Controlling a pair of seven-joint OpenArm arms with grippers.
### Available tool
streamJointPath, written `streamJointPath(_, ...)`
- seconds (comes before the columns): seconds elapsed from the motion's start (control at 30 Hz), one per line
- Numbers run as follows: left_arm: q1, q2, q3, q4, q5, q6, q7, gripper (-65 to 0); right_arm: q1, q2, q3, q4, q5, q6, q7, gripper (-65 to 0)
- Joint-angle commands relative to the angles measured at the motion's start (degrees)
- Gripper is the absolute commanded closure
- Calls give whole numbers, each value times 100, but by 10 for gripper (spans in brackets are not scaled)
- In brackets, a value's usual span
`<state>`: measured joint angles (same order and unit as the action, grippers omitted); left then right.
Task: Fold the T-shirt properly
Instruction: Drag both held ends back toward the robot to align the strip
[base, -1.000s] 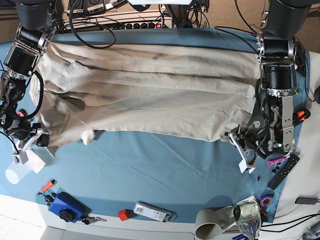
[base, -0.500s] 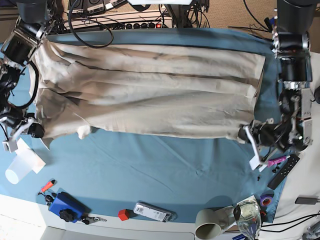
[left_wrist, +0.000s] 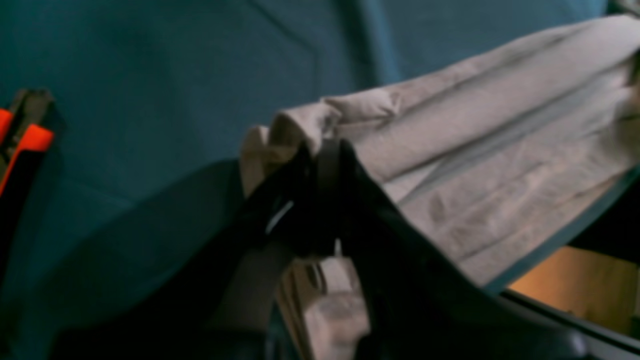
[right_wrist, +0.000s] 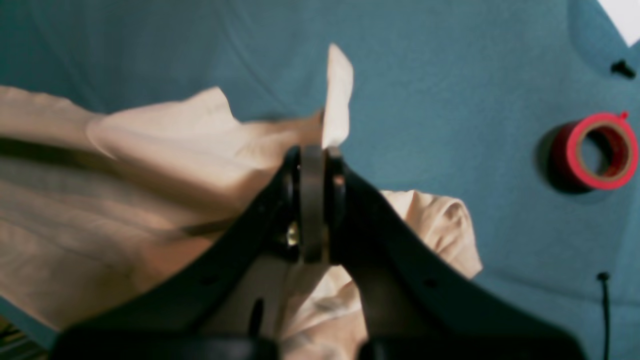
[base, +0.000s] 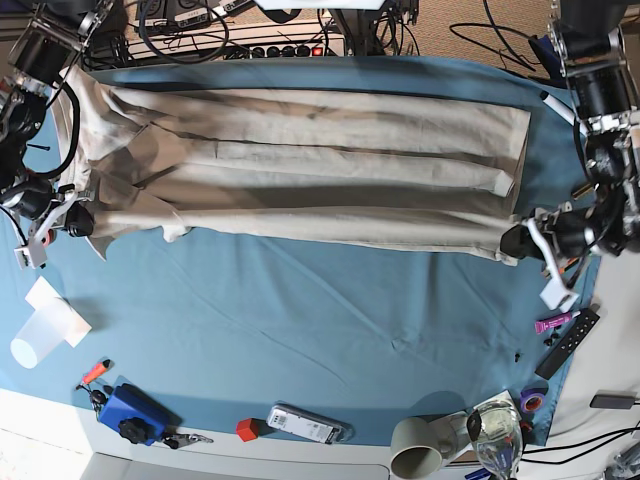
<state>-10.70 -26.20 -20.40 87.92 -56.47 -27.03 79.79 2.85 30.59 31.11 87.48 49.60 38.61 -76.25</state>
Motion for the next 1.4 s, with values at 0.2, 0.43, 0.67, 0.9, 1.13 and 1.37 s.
streamJointPath(0.2,413,-70,-238,129,-535,-160,21,0,-407,101,601,326,485,120,-70,0)
streamJointPath(0.43,909,-33,-240,754,-529,-227,21,0,-966,76,811,807,501,127,-68,0)
streamJointPath(0.67,1233,-31,-240,1010,-350,-278,21,0,-1333,-216,1097,970,505,127,-68,0)
streamJointPath(0.9,1281,-31,-240,1010,-225,-240,21,0,-1550,-535,1394,970,673,139,-225,0)
streamJointPath(1.13,1539,-33,-240,1043,-225,-197,21,0,-1753,-555,1394,970,673,139,-306,0)
streamJointPath(1.37,1707,-31,-240,1064,-223,-199,21,0,-1937,-789,1399,970,671,139,-286,0)
